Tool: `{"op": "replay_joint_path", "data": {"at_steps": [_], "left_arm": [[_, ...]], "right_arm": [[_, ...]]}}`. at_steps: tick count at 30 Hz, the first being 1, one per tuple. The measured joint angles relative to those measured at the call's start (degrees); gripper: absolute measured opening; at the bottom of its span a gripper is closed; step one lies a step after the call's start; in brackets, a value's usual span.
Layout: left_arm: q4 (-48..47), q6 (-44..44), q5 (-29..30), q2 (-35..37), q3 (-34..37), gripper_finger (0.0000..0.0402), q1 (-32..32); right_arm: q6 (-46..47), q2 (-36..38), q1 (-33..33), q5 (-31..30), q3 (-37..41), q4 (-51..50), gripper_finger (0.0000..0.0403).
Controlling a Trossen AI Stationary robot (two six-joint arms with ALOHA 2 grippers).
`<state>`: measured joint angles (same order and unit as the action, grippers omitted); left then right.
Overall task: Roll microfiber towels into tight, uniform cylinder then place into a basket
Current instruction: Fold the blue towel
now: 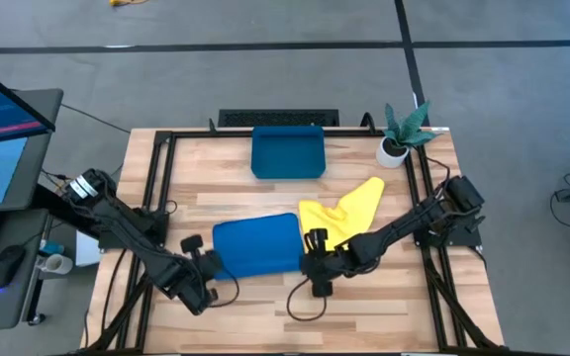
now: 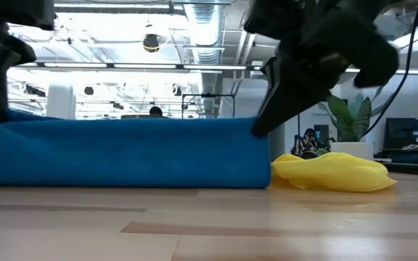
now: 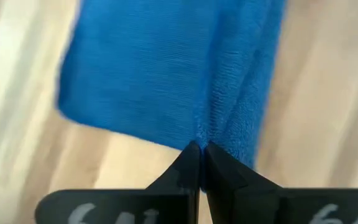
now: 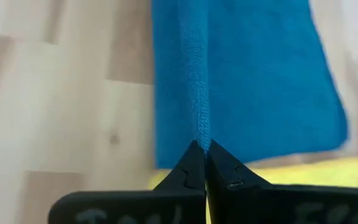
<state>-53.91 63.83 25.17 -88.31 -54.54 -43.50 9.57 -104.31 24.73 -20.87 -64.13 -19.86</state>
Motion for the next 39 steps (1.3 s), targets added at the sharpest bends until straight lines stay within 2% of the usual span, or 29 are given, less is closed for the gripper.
{"op": "replay_joint_path", "data": {"at_steps": [4,14,23,39], "left_arm": [[-4.14,3.94,1.24,0.15,0.25,0.0002,1.92],[-3.48,2.44,4.65,0.15,4.55,0.0002,8.49],[-3.37,0.27,2.07,0.15,4.59,0.0002,11.06],[-3.64,-2.14,2.12,0.15,4.6,0.0002,13.83]], "right_arm": [[-0.6,0.06,-2.74,-0.17,-0.03,-0.52,0.0006],[0.91,-0.03,-9.9,0.57,3.51,2.44,0.0007],[-0.48,-0.03,-10.76,1.3,3.51,5.35,0.0006],[-0.6,-0.05,-13.27,1.26,3.51,5.56,0.0014]]}}
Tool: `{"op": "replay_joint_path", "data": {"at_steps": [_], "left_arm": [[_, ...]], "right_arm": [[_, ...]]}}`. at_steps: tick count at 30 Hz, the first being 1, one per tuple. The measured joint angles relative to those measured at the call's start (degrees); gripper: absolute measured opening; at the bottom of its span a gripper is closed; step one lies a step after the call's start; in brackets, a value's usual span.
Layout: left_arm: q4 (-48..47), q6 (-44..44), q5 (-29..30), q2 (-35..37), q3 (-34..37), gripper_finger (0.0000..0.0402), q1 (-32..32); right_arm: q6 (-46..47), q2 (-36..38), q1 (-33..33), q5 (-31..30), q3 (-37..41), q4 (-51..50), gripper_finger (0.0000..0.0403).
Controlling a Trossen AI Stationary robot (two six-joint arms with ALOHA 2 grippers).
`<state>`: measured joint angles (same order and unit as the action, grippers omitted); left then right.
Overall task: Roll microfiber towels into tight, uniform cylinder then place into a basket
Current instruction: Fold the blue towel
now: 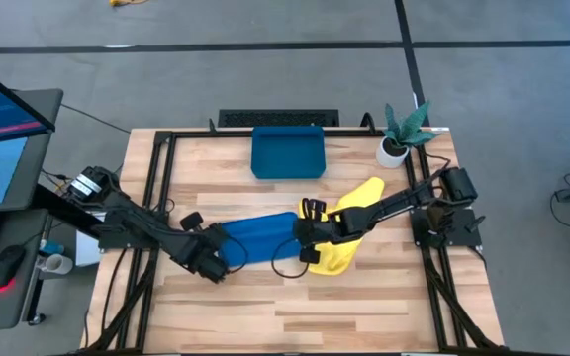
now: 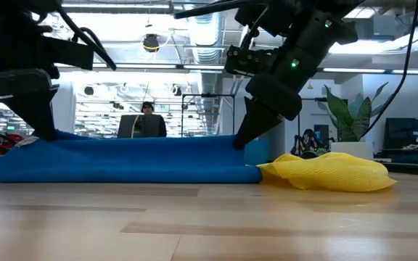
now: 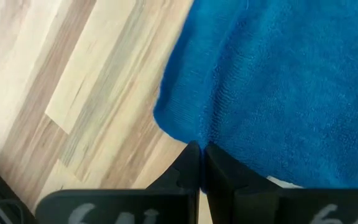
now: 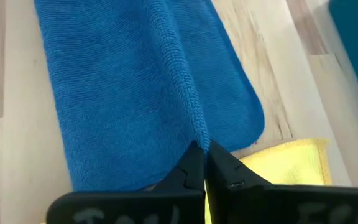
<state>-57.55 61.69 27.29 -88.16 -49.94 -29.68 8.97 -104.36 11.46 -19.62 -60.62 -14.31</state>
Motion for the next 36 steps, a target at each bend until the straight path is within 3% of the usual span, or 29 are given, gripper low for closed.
{"op": "replay_joint_path", "data": {"at_steps": [8,12,18,25,30,36], "left_arm": [[-0.03,0.0,0.51,-0.02,0.01,0.0017,1.36],[-0.03,-0.02,0.55,-0.02,0.01,0.0031,1.8],[-0.84,-0.98,0.69,-0.02,0.01,0.0059,1.82],[-4.69,-0.76,2.17,-0.02,0.01,0.0093,1.82],[-3.46,-2.17,-2.08,-0.04,0.01,0.01,1.82],[-0.67,-3.66,-3.12,-0.04,0.01,0.01,1.75]], "right_arm": [[0.01,0.0,0.0,-0.19,0.0,0.27,0.0027],[-0.27,0.0,-0.23,-0.99,0.0,0.27,0.007],[-0.43,0.01,-0.94,-7.49,0.0,0.23,0.0147],[-0.43,0.13,-1.88,-7.56,-0.02,-1.16,0.0213],[0.16,0.13,-1.86,-7.49,-2.54,-8.1,0.0226],[-2.76,0.22,-1.34,-7.49,-6.26,-15.17,0.0214]]}}
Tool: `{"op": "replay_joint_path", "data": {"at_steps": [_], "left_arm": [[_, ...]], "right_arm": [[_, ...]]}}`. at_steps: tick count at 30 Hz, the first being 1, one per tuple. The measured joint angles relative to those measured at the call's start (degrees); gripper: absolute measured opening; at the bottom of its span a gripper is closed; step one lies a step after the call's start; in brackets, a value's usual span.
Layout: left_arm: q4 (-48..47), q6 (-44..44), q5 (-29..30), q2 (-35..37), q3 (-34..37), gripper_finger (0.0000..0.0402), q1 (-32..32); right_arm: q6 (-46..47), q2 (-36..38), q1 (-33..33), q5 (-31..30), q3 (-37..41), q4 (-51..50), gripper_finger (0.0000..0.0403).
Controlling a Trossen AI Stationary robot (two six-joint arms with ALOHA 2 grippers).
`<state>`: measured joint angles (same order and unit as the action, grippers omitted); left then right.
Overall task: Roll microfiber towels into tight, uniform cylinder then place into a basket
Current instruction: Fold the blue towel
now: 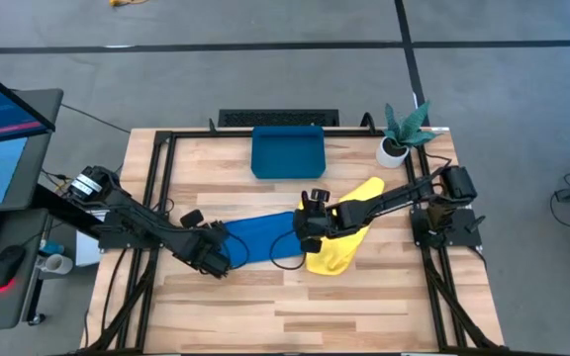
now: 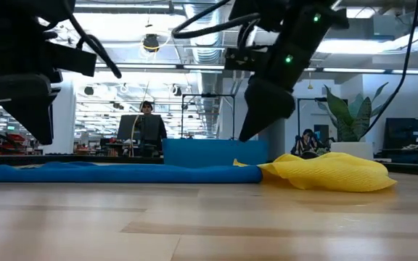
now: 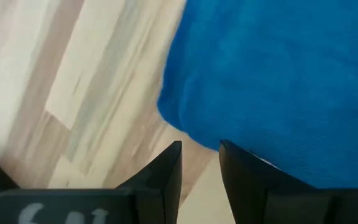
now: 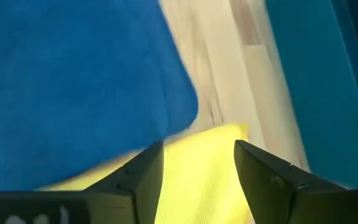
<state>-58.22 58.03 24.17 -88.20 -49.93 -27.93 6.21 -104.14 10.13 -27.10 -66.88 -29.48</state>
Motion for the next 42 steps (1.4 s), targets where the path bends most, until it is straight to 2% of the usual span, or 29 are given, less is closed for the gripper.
{"op": "replay_joint_path", "data": {"at_steps": [7,10,15,20,23,29,35,38,42], "left_arm": [[4.7,0.9,-3.08,1.14,-0.83,0.01,-4.25],[4.79,0.71,-1.01,3.25,-2.31,0.01,-6.23],[5.38,4.06,0.93,9.14,-2.67,0.01,-10.17],[6.81,10.01,9.2,12.22,-0.02,0.01,-14.51],[10.97,11.49,10.95,12.17,2.75,0.01,-15.03],[31.74,4.89,10.56,12.11,11.04,0.01,-11.78],[50.46,-3.68,8.72,10.33,16.77,0.01,-6.09],[54.22,-6.96,6.93,8.19,17.13,0.01,-3.05],[57.87,-11.55,4.52,5.03,16.92,0.01,0.35]], "right_arm": [[6.05,0.07,1.88,-0.06,-7.14,-24.0,0.0188],[6.28,0.91,3.43,-0.04,-9.21,-30.13,0.0176],[7.99,8.19,7.17,-1.37,-8.52,-35.45,0.0159],[13.17,18.95,11.37,-1.69,-1.87,-28.28,0.0149],[13.97,23.93,12.98,-1.69,4.79,-20.26,0.0146],[12.07,26.71,13.02,-1.5,15.14,-4.4,0.0148],[2.64,25.03,9.5,-1.48,17.21,4.92,0.0149],[-1.81,25.3,7.16,-1.52,17.12,10.64,0.0146],[-5.02,26.96,4.82,-1.56,16.86,13.33,0.0144]]}}
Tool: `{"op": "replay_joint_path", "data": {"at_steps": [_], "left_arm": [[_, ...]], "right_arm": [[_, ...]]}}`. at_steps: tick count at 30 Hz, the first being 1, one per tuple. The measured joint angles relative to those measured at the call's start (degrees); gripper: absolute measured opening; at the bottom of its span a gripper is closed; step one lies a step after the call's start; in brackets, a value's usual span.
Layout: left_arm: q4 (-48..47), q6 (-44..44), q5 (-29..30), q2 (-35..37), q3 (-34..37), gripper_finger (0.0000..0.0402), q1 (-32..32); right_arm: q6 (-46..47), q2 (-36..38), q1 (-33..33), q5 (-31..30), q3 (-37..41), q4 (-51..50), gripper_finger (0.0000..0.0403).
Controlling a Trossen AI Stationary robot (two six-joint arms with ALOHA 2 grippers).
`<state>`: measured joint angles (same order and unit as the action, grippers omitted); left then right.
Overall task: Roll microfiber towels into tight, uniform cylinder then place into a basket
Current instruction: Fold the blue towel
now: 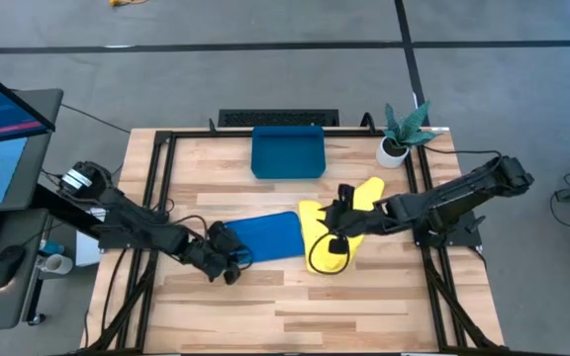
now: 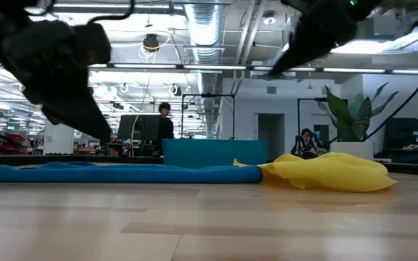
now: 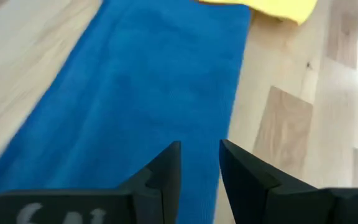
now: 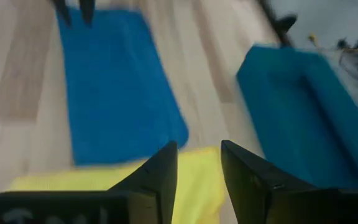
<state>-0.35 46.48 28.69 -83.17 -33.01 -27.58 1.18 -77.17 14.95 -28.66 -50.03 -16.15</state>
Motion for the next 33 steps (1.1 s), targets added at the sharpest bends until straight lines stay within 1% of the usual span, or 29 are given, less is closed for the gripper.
{"op": "replay_joint_path", "data": {"at_steps": [2,5,11,13,17,18,20,22,26,30,33], "left_arm": [[-0.11,-0.38,-1.35,-1.07,0.01,0.01,1.56],[0.49,-0.4,-3.79,-2.7,0.0,0.01,3.09],[1.5,-0.32,-8.22,-6.88,-0.07,0.01,4.22],[1.86,-0.2,-8.9,-7.69,-0.14,0.01,4.42],[1.39,-0.84,-10.77,-7.62,-0.22,0.01,4.51],[0.83,-1.46,-12.01,-7.12,-0.22,0.01,4.51],[-1.11,-2.6,-14.52,-5.75,-0.18,0.01,4.45],[-4.34,-2.78,-15.7,-4.05,-0.13,0.01,4.44],[-13.45,-1.63,-13.54,0.48,0.06,0.01,4.45],[-20.66,0.36,-7.8,5.87,0.06,0.01,4.49],[-21.17,0.37,-2.26,9.69,0.06,0.01,4.49]], "right_arm": [[-0.22,1.3,-1.31,0.09,0.44,-1.65,0.0143],[-0.2,2.49,-3.4,0.05,0.23,-1.17,0.0143],[1.3,3.34,-6.3,0.1,0.2,0.58,0.0142],[2.3,3.3,-6.56,0.09,0.22,0.7,0.014],[4.05,2.49,-6.36,0.16,0.2,0.96,0.0137],[4.32,2.39,-6.3,0.29,0.31,0.68,0.0137],[4.81,2.2,-6.3,0.28,0.24,1.74,0.0137],[5.19,1.4,-6.37,0.28,0.18,2.04,0.0137],[5.28,0.11,-6.37,0.3,0.27,1.98,0.0137],[5.29,-0.81,-6.46,0.3,0.25,2.29,0.0138],[5.3,-0.92,-6.46,0.29,0.27,2.29,0.0138]]}}
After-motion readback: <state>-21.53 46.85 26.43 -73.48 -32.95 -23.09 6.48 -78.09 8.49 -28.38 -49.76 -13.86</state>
